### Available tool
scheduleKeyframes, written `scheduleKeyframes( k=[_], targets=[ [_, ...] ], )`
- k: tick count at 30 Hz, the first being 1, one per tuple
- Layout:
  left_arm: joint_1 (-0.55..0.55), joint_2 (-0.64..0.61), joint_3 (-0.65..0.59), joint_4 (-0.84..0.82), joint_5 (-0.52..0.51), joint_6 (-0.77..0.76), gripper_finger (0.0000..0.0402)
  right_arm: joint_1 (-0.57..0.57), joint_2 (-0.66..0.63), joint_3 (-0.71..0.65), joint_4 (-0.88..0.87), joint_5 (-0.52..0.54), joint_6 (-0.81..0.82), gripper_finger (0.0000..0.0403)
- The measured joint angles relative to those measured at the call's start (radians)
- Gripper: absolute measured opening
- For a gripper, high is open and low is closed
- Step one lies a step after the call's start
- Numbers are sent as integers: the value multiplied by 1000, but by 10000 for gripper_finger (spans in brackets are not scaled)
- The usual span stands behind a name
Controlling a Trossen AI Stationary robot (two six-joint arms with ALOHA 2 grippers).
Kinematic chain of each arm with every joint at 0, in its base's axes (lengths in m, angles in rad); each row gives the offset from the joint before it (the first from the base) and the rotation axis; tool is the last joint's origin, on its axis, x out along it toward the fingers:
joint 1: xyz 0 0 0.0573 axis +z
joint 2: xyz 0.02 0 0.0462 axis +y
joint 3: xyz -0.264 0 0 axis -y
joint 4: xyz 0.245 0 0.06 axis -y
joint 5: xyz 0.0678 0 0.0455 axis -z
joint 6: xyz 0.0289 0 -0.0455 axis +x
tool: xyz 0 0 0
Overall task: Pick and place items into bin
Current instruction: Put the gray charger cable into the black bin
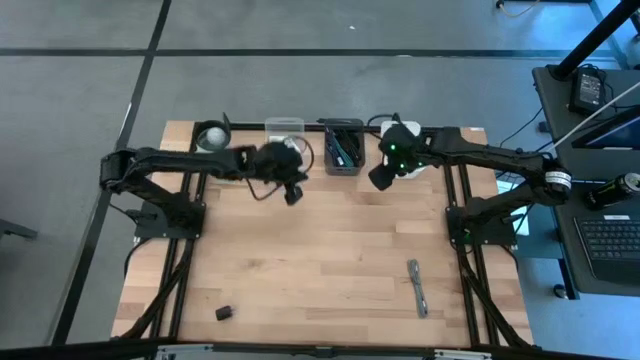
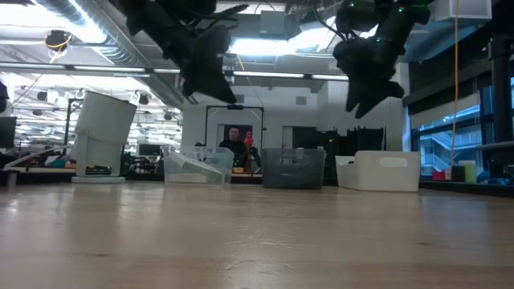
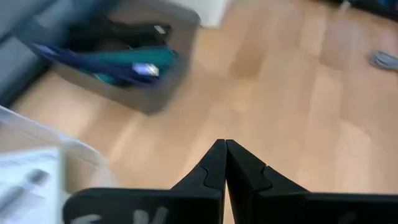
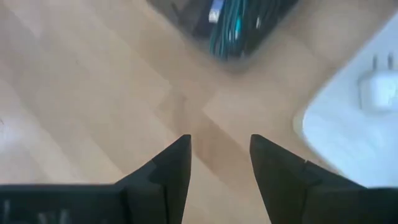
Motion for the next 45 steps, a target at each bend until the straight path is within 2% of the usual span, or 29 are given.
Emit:
scheduleKeyframes(
  k=[4, 9, 13, 17, 23, 27, 35, 41, 45],
  targets=[
    [-92, -28, -86, 82, -47, -74, 1, 37, 0, 0, -103, 0, 65, 167],
    [-211, -120, -162, 100, -183, -73, 1, 119, 0, 0, -279, 3, 167, 167],
    [-296, -237, -223, 91, -263, -39, 1, 220, 0, 0, -383, 3, 330, 167],
    [-360, -364, -287, 57, -305, -68, 1, 349, 0, 0, -404, -1, 537, 167],
    [-445, -529, -355, 2, -304, -197, 1, 527, 0, 0, -405, -8, 815, 167],
    [-512, -585, -367, 3, -303, -196, 1, 622, 7, 0, -405, -7, 981, 167],
    [-615, -600, -367, -4, -298, -197, 2, 820, 105, 0, -397, -13, 1203, 167],
    [-672, -600, -367, -34, -296, -224, 2, 932, 211, 0, -386, -117, 1334, 172],
    [-694, -600, -367, -40, -297, -223, 2, 987, 273, 0, -332, -142, 1385, 187]
  ],
)
